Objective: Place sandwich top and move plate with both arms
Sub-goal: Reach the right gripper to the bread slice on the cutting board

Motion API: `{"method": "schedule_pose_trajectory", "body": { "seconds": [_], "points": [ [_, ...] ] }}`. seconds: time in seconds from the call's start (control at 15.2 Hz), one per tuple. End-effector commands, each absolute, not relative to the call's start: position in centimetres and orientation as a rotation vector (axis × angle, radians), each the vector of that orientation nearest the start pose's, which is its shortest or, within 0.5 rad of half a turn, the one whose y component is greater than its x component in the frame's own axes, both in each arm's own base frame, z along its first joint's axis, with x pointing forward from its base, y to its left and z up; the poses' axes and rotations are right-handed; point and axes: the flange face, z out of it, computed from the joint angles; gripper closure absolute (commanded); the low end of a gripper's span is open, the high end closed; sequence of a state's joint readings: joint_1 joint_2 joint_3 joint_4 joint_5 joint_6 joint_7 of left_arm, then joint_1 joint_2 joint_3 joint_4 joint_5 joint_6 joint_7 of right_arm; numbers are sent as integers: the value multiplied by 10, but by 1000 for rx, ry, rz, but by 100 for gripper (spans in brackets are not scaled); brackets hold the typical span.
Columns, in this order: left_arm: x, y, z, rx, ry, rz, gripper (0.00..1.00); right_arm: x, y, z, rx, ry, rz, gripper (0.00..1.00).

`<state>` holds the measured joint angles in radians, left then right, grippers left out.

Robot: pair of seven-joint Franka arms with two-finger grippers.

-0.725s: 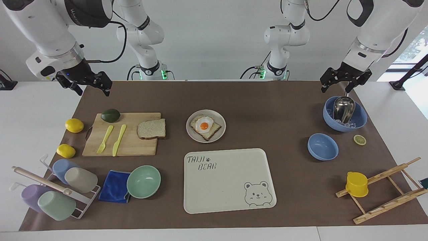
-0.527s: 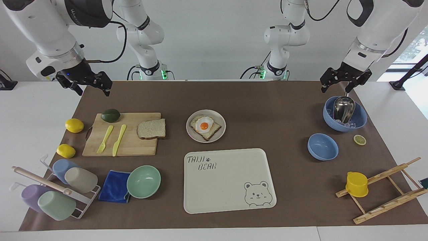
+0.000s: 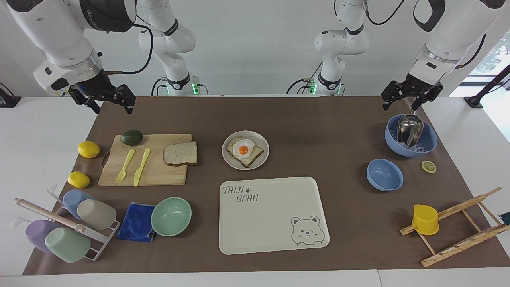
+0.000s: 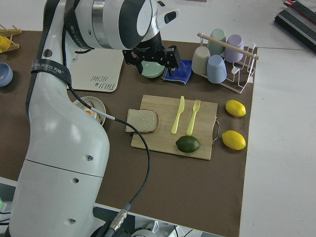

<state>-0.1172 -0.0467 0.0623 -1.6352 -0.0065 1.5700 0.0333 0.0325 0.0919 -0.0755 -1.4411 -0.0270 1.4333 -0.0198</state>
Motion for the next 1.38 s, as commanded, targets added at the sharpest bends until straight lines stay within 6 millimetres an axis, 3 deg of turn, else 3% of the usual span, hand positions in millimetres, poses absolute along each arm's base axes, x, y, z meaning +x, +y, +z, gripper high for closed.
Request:
{"method": "schedule_pose_trajectory", "body": {
  "seconds": [0.0,0.13,0.33,0.53,0.66,0.79,0.92,1.05,1.32],
  "points": [
    [533,-28,620,-3134,154,39,0,562,-24,623,-3146,-72,180,0],
    [533,-28,620,-3134,154,39,0,565,-11,620,-3144,-183,171,0],
    [533,-28,620,-3134,154,39,0,570,62,594,-3298,-381,205,0],
    [533,-28,620,-3134,154,39,0,590,112,535,-3366,-388,262,0],
    [533,-28,620,-3134,154,39,0,594,130,487,-3390,-375,235,0],
    [533,-28,620,-3134,154,39,0,581,140,433,-3395,-316,197,0],
    [533,-28,620,-3134,154,39,0,571,169,396,-3405,-249,209,0],
    [533,-28,620,-3134,154,39,0,571,175,373,-3411,-231,260,0],
    [533,-28,620,-3134,154,39,0,543,194,350,-3439,-339,326,0]
  ]
}}
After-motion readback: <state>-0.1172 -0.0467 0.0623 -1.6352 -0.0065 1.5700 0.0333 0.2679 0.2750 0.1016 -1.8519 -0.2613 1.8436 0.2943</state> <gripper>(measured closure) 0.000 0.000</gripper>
